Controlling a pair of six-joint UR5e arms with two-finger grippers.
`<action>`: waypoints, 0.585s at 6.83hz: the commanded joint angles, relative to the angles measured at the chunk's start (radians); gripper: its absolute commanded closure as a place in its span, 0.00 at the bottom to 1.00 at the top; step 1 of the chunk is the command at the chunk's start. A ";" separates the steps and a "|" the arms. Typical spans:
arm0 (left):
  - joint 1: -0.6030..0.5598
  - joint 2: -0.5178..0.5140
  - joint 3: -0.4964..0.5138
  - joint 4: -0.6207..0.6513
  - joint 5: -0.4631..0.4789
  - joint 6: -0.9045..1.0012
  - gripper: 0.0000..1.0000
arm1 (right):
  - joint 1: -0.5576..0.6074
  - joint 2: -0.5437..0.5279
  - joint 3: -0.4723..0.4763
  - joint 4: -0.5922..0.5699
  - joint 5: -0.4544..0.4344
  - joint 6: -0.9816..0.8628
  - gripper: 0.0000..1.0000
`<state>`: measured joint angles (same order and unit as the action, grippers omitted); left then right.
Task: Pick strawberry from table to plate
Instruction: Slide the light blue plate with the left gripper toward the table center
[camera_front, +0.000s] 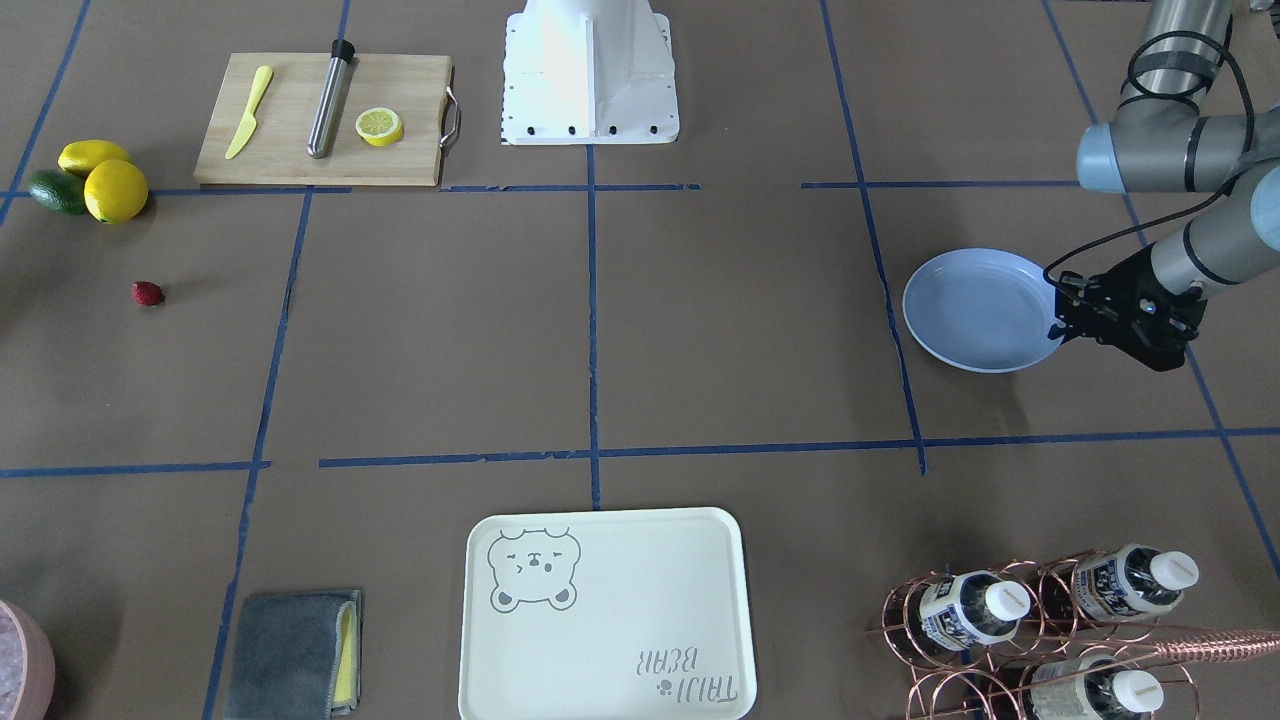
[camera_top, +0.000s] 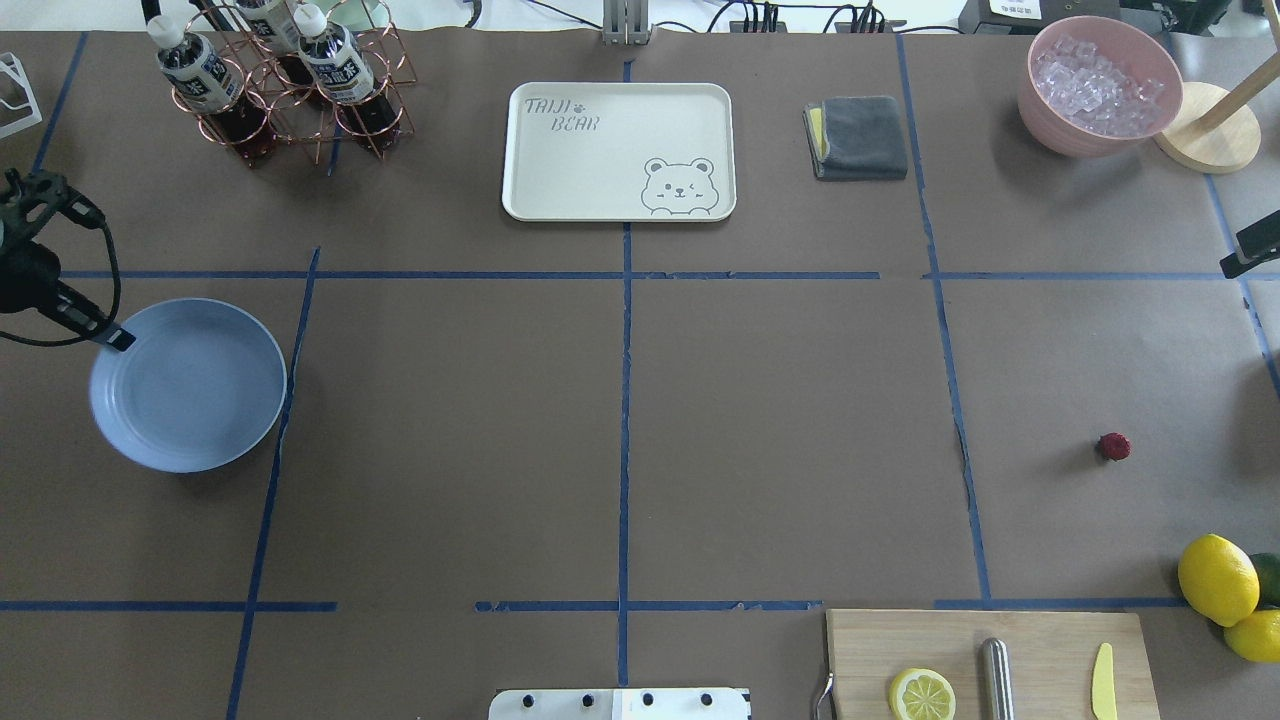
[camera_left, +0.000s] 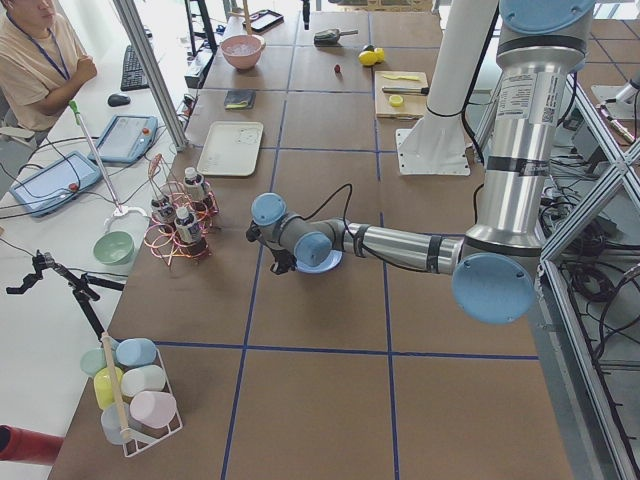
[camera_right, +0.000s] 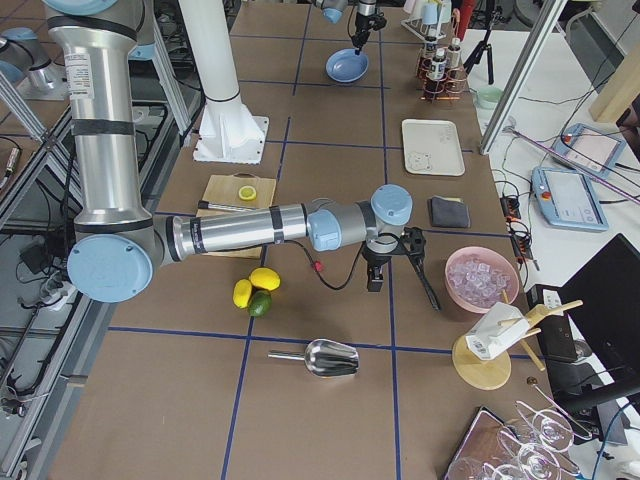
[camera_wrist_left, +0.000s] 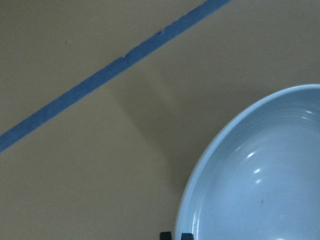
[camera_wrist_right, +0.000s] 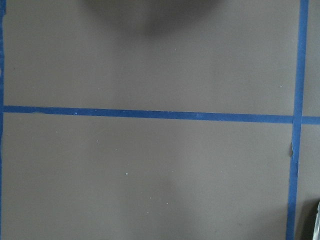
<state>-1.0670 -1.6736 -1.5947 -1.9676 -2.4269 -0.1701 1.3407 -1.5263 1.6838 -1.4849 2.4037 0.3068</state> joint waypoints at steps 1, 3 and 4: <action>0.024 -0.070 -0.117 -0.004 -0.095 -0.368 1.00 | 0.000 0.000 0.002 0.000 -0.002 0.000 0.00; 0.236 -0.284 -0.159 0.001 0.010 -0.863 1.00 | 0.000 0.000 -0.003 0.000 0.000 0.000 0.00; 0.371 -0.358 -0.142 0.003 0.125 -0.997 1.00 | 0.000 0.000 -0.003 0.000 0.000 -0.002 0.00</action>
<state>-0.8446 -1.9227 -1.7436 -1.9671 -2.4175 -0.9499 1.3407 -1.5263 1.6822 -1.4849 2.4036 0.3065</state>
